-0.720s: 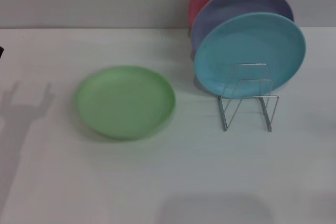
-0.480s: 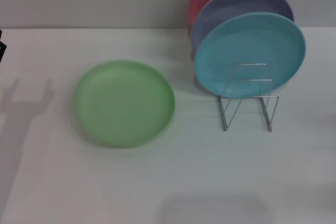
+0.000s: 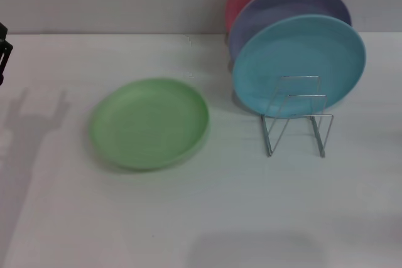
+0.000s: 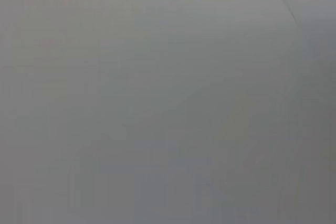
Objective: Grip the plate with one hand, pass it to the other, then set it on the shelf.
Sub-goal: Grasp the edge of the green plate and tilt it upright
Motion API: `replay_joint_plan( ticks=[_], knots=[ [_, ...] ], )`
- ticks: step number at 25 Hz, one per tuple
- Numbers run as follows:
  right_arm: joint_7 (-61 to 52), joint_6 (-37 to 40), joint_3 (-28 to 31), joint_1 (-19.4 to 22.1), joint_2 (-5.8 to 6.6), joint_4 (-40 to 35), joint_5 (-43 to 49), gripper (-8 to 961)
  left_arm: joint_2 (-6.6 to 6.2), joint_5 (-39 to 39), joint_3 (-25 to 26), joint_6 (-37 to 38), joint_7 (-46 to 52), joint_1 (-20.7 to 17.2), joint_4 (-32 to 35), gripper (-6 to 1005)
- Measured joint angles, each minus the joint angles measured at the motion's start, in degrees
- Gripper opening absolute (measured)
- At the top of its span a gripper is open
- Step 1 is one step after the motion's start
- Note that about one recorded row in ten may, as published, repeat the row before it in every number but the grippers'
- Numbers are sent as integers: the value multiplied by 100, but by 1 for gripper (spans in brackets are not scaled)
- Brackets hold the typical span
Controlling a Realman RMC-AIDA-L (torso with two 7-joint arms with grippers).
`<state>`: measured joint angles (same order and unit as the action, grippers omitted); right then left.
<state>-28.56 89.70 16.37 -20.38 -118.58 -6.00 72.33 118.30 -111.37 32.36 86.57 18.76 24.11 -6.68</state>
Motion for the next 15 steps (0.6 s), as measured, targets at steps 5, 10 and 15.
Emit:
replay_joint_plan(
  ticks=[5, 10, 15],
  knots=[
    [0, -201, 14, -7, -14, -40, 0, 760, -23, 16, 0, -264, -146, 184, 58, 823],
    [25, -376, 22, -48, -25, -5, 0, 760, -81, 13, -2, -685, -443, 471, 79, 822],
    [54, -583, 29, -96, -27, -31, 0, 760, -343, -11, -12, -1662, -142, 809, 9, 820]
  ],
)
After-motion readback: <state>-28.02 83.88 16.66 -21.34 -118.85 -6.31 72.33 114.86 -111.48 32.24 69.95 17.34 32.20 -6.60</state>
